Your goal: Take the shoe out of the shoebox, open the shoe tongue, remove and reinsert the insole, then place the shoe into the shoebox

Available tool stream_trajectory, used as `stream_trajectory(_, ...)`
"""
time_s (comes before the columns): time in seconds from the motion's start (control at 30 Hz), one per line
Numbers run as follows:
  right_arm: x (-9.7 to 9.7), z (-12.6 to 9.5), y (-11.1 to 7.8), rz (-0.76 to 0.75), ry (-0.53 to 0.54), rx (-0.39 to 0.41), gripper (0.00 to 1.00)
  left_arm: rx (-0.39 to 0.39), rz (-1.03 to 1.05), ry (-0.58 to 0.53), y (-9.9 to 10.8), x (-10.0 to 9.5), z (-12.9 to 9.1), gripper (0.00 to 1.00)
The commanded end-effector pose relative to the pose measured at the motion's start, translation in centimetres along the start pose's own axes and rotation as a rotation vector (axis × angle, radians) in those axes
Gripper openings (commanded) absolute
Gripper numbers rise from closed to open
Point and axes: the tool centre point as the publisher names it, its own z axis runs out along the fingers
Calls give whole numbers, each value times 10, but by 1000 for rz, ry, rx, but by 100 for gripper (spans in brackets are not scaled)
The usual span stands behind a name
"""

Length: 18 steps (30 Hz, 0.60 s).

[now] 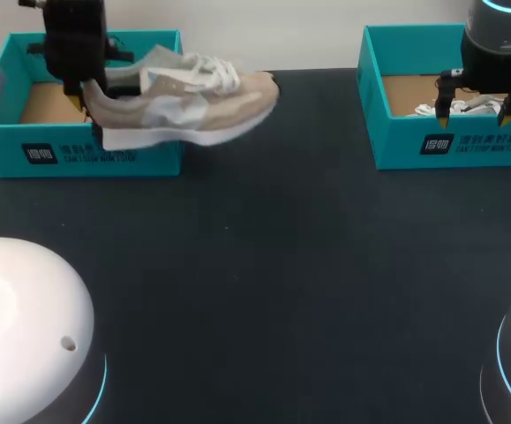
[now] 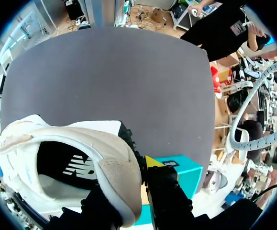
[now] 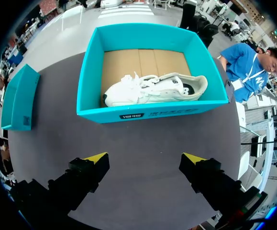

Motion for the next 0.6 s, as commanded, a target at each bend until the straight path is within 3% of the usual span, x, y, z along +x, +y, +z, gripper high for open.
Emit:
stream_trajectory(0.03,0,0,0,1,1,-1,100,-259,16,10,-26,-14,1,0)
stream_trajectory(0.43,0,0,0,1,1,-1,100,-227,85,-8,-78,-43,1,0)
stream_trajectory(0.6,0,0,0,1,1,-1,100,-162,87,-12,-94,-55,-1,0)
